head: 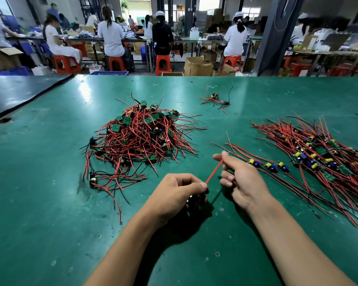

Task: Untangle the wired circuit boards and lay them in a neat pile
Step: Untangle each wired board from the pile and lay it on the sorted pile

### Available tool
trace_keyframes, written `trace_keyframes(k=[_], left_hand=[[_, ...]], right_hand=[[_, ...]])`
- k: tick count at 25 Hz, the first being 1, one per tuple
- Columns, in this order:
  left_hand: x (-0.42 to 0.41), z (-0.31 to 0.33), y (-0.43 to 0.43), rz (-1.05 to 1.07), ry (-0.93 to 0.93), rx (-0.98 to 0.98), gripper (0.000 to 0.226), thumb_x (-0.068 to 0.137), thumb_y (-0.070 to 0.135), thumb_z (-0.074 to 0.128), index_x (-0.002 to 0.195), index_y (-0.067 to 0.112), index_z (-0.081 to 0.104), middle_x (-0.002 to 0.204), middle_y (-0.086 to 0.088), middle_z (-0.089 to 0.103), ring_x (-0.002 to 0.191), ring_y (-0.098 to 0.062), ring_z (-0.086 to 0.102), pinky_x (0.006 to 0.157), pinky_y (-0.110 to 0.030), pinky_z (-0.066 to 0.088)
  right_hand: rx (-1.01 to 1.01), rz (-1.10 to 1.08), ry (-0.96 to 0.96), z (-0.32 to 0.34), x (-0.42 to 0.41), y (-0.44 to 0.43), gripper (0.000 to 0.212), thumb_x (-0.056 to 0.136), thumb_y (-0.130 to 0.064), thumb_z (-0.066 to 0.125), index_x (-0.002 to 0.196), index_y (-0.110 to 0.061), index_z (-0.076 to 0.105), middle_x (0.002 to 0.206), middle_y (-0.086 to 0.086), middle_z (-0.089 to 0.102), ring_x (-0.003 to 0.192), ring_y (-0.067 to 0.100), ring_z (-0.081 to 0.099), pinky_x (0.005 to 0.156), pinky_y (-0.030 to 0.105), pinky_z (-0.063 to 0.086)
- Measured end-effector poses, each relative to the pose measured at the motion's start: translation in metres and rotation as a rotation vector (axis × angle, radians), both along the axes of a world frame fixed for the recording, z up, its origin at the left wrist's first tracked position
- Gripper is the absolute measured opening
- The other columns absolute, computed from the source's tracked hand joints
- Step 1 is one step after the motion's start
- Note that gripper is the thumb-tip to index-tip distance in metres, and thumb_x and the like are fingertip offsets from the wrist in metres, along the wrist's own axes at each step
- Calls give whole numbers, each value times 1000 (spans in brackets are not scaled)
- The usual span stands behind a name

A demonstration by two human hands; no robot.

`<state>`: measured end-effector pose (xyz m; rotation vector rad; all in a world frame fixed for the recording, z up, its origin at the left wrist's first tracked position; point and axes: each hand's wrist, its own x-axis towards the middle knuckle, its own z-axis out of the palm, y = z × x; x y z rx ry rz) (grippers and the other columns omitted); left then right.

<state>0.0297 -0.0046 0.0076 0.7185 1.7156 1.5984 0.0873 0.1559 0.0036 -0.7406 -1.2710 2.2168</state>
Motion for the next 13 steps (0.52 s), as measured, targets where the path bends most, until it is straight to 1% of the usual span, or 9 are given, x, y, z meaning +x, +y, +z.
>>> trace_keyframes(k=[2, 5, 6, 8, 9, 10, 11, 12, 13], left_hand=[[0, 2, -1, -29, 1, -8, 15, 88, 11, 66, 74, 10, 72, 65, -8, 68, 56, -19, 55, 55, -24, 42], [-1, 4, -3, -60, -33, -4, 15, 88, 11, 65, 74, 8, 71, 63, -10, 67, 49, -18, 55, 50, -20, 44], [-1, 4, -3, -58, -38, -5, 16, 88, 10, 65, 73, 9, 71, 63, -9, 66, 48, -17, 55, 48, -19, 44], [0, 4, -2, -42, -55, -18, 21, 88, 12, 64, 68, 13, 70, 62, -8, 66, 47, -16, 54, 47, -19, 43], [0, 4, -1, -31, -61, -29, 22, 88, 13, 64, 67, 14, 71, 62, -8, 66, 46, -16, 54, 47, -19, 42], [0, 4, -1, -22, -62, -40, 21, 88, 14, 65, 68, 14, 71, 62, -8, 67, 46, -16, 54, 47, -19, 42], [-1, 4, -2, -14, -62, -50, 19, 88, 14, 65, 71, 12, 71, 63, -8, 68, 45, -16, 54, 47, -18, 42], [-1, 4, -2, -5, -67, -52, 17, 88, 14, 65, 74, 10, 72, 64, -9, 68, 44, -16, 54, 46, -18, 42], [-1, 4, -2, 14, -84, -46, 15, 89, 15, 65, 77, 7, 72, 66, -10, 69, 42, -16, 53, 45, -18, 42]], right_hand=[[-51, -17, 26, -1, 0, 5, 21, 99, -18, 57, 93, -1, 68, 67, -2, 40, 36, 2, 26, 32, 15, 20], [-98, -43, 74, -5, -2, 9, 20, 98, -19, 59, 92, -2, 69, 68, -3, 41, 35, 2, 25, 32, 14, 21], [-3, -75, 60, -8, -3, 11, 20, 98, -19, 60, 91, -2, 70, 67, -4, 45, 36, 2, 26, 34, 15, 24], [428, -189, -101, -17, -2, 15, 21, 95, -25, 66, 91, -7, 75, 56, -13, 49, 43, 6, 34, 44, 22, 40], [640, -252, -194, -20, -2, 16, 22, 93, -30, 69, 89, -10, 77, 53, -14, 50, 50, 10, 40, 53, 30, 49], [762, -298, -242, -22, -2, 16, 23, 91, -33, 70, 87, -12, 78, 52, -14, 50, 55, 14, 43, 62, 40, 53], [786, -312, -243, -24, -2, 16, 23, 90, -35, 71, 83, -15, 78, 51, -12, 48, 57, 17, 42, 63, 44, 53], [733, -294, -214, -25, -2, 17, 23, 90, -37, 71, 80, -18, 77, 49, -11, 42, 54, 19, 38, 56, 42, 49], [624, -256, -163, -24, -2, 17, 23, 90, -39, 70, 77, -22, 76, 50, -10, 37, 52, 18, 34, 48, 35, 42]])
